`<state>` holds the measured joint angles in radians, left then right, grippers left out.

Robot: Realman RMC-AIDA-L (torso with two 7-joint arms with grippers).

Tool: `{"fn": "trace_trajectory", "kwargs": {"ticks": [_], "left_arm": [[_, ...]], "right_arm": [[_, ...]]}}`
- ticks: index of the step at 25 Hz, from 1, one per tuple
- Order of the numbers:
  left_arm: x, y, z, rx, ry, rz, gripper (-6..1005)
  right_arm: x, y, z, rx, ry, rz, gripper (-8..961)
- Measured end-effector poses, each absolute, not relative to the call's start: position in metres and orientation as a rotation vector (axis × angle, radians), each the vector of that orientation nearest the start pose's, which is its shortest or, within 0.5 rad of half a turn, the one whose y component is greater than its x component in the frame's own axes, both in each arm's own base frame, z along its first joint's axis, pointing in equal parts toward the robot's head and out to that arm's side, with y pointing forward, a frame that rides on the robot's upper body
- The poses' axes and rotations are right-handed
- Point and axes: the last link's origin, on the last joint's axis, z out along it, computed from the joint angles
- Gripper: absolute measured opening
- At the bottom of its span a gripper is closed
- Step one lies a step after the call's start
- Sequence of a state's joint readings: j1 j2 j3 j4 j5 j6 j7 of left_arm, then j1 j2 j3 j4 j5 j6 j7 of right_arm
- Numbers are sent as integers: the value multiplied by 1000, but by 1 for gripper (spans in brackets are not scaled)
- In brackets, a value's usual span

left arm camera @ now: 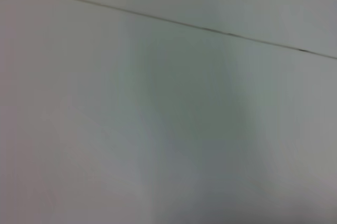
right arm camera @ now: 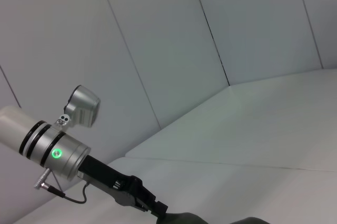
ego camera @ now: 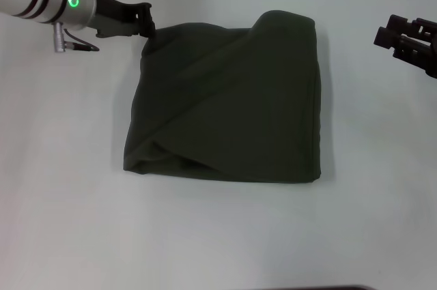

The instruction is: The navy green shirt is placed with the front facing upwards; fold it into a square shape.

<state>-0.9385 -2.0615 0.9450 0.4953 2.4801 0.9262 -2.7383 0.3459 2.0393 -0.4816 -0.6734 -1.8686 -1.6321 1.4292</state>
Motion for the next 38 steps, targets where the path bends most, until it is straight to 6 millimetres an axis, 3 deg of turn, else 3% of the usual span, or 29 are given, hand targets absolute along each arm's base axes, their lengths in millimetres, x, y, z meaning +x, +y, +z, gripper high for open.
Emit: {"fn": "trace_trajectory", "kwargs": {"ticks": [14,25,38], "left_arm": [[-239,446,-10,-1956,-1723,-213,27],[-243,452,-3,-1915,-1705,-243,48],[-255,444,0,-1892,-1719,-198,72]], "right_arm": [[319,294,59,-2345,850,910,496],[320,296,60,-2341,853,903,495],[318,300,59,-2341,849,893,496]]}}
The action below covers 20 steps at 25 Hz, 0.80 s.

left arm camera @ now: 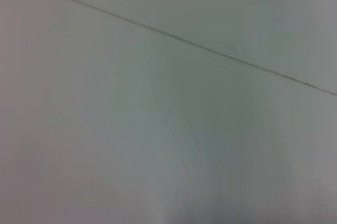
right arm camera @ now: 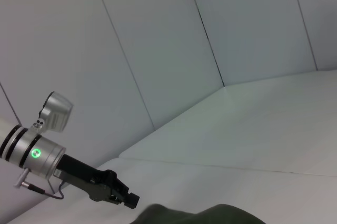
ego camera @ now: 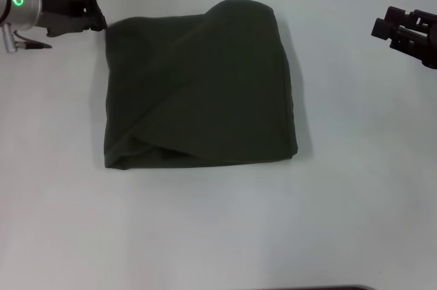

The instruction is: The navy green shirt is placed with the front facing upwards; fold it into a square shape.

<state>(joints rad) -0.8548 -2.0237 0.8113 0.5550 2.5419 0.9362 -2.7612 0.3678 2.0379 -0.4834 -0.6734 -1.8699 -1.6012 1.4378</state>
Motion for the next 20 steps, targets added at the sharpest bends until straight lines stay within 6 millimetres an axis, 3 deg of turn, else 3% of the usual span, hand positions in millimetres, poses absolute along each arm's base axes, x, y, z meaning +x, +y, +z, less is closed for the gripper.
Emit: {"fn": "trace_trajectory", "kwargs": {"ticks": [5,9,14,17,20], "left_arm": [[-261,443,7,-1841,-1747,-253,81],[-251,442,7,-1880,-1765,-281,89],[-231,443,-5,-1960,-1723,-265,263],[-224,445,-8,-1982,-1694,-255,494],[-223,446,-10,-1989,-1684,-244,496]], "right_arm": [[318,301,59,-2341,850,893,496],[318,301,59,-2340,851,893,495],[318,301,58,-2342,853,888,495],[318,301,57,-2341,855,887,495],[320,299,58,-2336,859,886,496]]}}
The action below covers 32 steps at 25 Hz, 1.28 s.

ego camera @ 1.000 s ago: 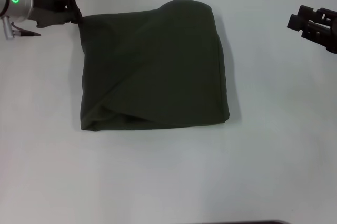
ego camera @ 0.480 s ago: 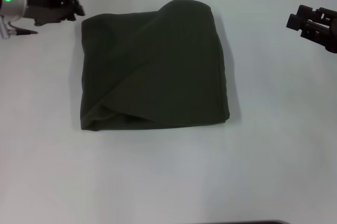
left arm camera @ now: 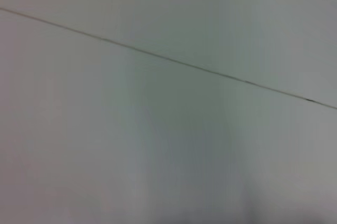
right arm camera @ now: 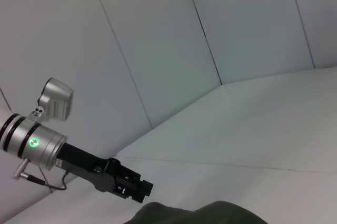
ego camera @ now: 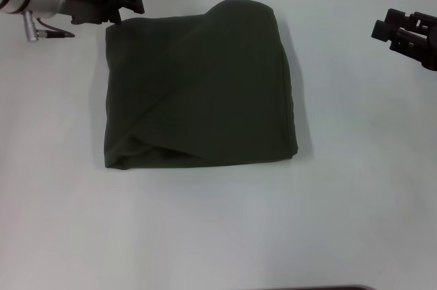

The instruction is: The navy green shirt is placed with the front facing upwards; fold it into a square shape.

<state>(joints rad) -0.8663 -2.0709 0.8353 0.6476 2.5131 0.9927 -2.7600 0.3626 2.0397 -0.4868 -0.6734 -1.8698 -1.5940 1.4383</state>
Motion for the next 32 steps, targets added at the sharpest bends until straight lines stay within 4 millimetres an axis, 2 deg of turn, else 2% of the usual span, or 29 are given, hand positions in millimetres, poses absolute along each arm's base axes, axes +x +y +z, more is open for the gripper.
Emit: {"fn": "trace_trajectory", "kwargs": {"ticks": [11,16,20,26,32], "left_arm": [[-223,446,-10,-1988,-1679,-243,501],[-207,439,-23,-2072,-1694,-231,501],[-189,434,-23,-2165,-1639,-245,501],[-177,427,-31,-2237,-1662,-230,498],[-179,427,-37,-2228,-1660,-214,495]], "right_arm": [[320,297,56,-2337,865,889,495],[320,297,56,-2338,868,892,496],[320,297,55,-2338,873,898,495],[320,297,55,-2336,873,901,495],[319,299,55,-2342,867,899,496]]}}
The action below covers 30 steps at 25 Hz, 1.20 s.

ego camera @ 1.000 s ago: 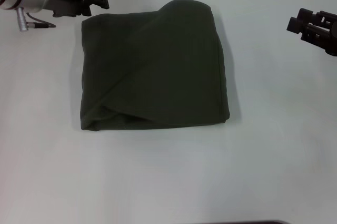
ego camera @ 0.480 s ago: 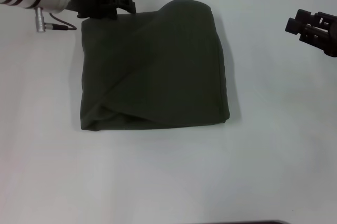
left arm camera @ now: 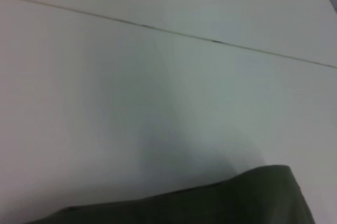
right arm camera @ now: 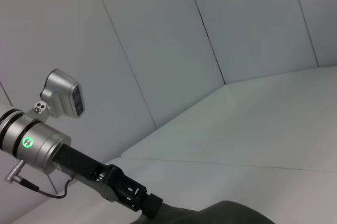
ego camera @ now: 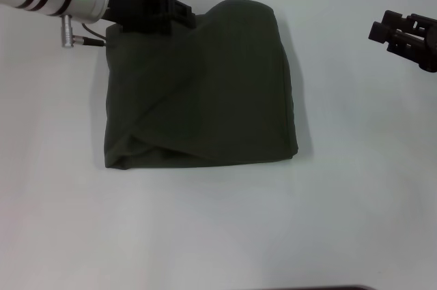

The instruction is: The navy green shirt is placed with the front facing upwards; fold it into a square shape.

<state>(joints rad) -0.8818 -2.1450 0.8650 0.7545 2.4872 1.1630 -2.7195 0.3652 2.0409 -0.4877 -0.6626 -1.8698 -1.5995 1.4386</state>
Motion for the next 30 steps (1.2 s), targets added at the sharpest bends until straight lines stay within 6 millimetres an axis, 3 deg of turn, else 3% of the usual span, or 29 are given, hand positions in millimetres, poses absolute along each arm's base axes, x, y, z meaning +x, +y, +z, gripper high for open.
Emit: {"fn": "trace_trajectory", "kwargs": {"ticks": [11,22,26,30], "left_arm": [[-193,430,-48,-2173,-1646,-173,492],[-219,448,-16,-1968,-1629,-185,490],[-215,443,-12,-1995,-1654,-246,489],[-200,430,-21,-2100,-1699,-287,489]], "right_arm": [[320,297,54,-2342,873,899,495],[321,295,54,-2339,880,903,495],[321,294,55,-2337,881,908,495],[321,294,55,-2338,880,912,496]]}}
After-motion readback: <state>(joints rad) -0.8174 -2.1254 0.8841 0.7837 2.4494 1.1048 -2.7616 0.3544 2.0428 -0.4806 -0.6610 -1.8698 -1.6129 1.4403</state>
